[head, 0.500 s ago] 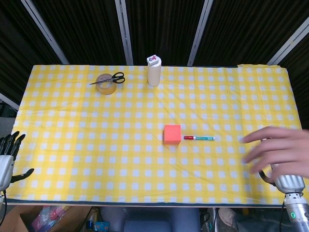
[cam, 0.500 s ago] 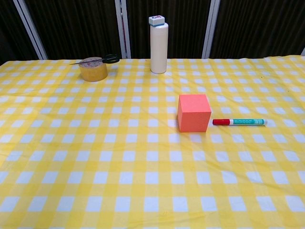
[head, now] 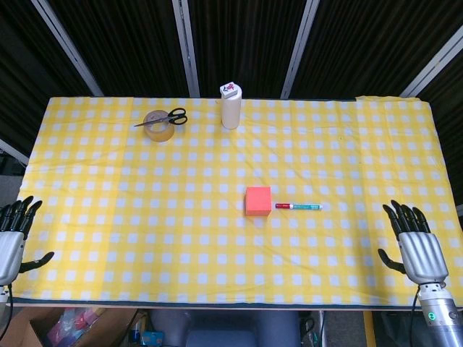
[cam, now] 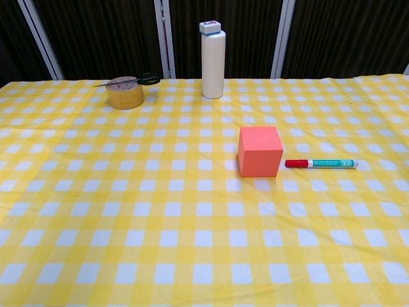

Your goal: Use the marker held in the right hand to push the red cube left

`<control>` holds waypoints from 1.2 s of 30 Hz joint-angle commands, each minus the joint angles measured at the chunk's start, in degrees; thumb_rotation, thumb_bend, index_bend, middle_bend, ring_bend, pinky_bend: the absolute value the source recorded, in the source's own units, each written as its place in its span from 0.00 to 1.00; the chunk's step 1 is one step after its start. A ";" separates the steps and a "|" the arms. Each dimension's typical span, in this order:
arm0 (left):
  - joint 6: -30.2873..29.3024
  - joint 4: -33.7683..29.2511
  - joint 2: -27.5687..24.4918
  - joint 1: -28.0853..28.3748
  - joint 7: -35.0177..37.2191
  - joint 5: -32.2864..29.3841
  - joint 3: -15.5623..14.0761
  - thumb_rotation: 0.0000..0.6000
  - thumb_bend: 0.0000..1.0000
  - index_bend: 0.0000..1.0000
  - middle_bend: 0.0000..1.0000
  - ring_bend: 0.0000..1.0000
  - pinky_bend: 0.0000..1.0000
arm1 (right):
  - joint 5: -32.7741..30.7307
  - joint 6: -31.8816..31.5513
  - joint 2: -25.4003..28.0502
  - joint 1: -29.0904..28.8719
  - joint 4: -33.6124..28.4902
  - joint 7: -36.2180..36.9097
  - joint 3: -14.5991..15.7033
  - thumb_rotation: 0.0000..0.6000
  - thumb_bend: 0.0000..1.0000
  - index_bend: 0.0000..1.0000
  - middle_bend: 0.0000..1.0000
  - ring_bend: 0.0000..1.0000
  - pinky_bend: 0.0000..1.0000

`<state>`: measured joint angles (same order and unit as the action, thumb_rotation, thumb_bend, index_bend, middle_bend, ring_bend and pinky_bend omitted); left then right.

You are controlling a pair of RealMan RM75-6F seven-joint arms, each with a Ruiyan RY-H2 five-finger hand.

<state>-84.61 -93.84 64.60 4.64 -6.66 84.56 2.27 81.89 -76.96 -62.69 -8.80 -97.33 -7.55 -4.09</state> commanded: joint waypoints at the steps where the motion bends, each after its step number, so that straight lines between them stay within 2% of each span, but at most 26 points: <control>1: 0.72 -0.07 -0.15 0.32 0.20 -0.22 -0.04 1.00 0.00 0.00 0.00 0.00 0.00 | -3.04 3.19 -1.14 -2.91 -2.63 -3.40 -2.21 1.00 0.37 0.13 0.00 0.00 0.00; 5: 0.97 -0.27 -0.47 0.55 0.78 0.27 -0.18 1.00 0.00 0.00 0.00 0.00 0.00 | -9.14 7.64 -3.92 -6.89 -4.40 -8.67 -5.03 1.00 0.37 0.24 0.01 0.00 0.00; 10: 0.87 -0.19 -0.94 0.53 1.73 0.90 -0.45 1.00 0.00 0.00 0.00 0.00 0.00 | -16.28 11.16 -9.58 -12.01 -3.27 -16.19 -7.77 1.00 0.37 0.29 0.05 0.00 0.00; 17: 1.00 0.04 -1.58 0.57 2.58 1.03 -0.57 1.00 0.00 0.00 0.00 0.00 0.00 | -26.26 13.19 -18.70 -18.39 2.15 -23.62 -10.88 1.00 0.37 0.35 0.09 0.00 0.00; 29: 1.42 0.09 -1.84 0.73 3.18 1.07 -0.79 1.00 0.00 0.00 0.00 0.00 0.00 | -35.40 16.56 -27.22 -24.21 14.14 -25.95 -12.52 1.00 0.37 0.37 0.09 0.00 0.00; 36: 1.70 -0.19 -2.03 0.82 3.39 0.86 -0.80 1.00 0.00 0.00 0.00 0.00 0.00 | -36.65 17.62 -29.51 -25.30 19.13 -25.05 -11.97 1.00 0.37 0.38 0.09 0.00 0.00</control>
<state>-82.91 -94.04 62.57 5.46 -3.26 85.42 1.47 45.26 -59.48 -91.47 -33.70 -79.26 -32.91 -16.27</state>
